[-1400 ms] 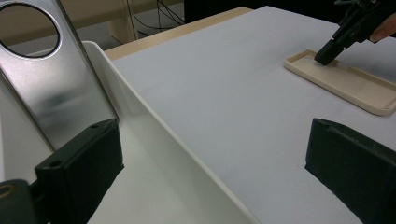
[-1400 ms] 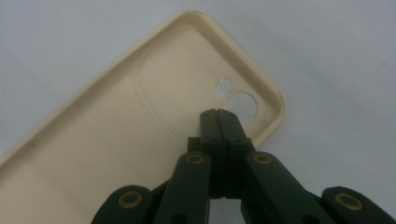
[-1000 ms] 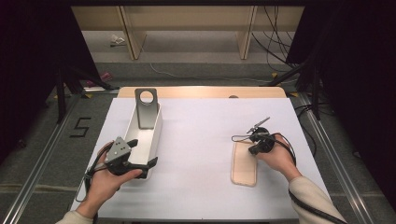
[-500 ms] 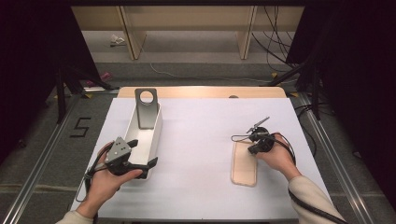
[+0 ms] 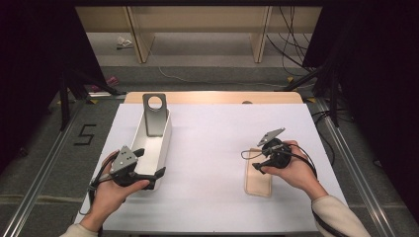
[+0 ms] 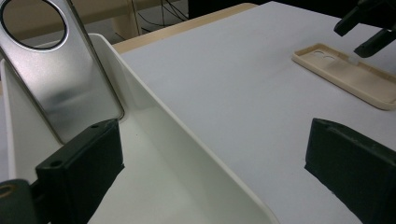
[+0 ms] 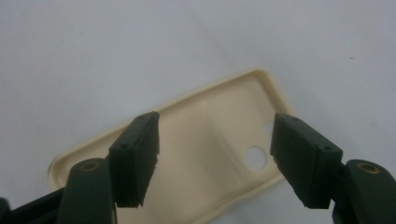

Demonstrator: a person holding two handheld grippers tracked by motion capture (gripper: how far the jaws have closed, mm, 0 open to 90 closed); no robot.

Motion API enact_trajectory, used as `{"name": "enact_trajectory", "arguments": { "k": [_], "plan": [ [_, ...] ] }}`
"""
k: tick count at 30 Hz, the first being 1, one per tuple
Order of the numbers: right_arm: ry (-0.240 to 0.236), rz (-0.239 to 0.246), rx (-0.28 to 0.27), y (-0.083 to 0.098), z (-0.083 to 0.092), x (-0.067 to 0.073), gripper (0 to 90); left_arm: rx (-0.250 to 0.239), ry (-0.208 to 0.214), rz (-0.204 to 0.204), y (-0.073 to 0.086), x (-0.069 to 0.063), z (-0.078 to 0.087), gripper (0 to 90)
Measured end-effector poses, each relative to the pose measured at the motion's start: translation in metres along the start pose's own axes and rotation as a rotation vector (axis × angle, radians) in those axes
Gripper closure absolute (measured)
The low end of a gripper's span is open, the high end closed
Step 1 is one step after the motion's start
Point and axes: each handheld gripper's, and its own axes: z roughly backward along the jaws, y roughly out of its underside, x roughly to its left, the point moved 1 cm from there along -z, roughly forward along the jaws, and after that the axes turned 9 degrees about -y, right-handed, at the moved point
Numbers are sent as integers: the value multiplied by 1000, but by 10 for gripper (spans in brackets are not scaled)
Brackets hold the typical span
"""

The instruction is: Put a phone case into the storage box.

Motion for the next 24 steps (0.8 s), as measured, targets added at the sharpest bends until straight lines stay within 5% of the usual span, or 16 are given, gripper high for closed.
{"name": "enact_trajectory", "arguments": {
  "k": [12,24],
  "plan": [
    [-54,236,128,5,3,31,241,8,4,-9,2,-2,-1,37],
    [-73,297,252,8,-4,45,270,3,7,-2,1,-3,-1,37]
  ]
}}
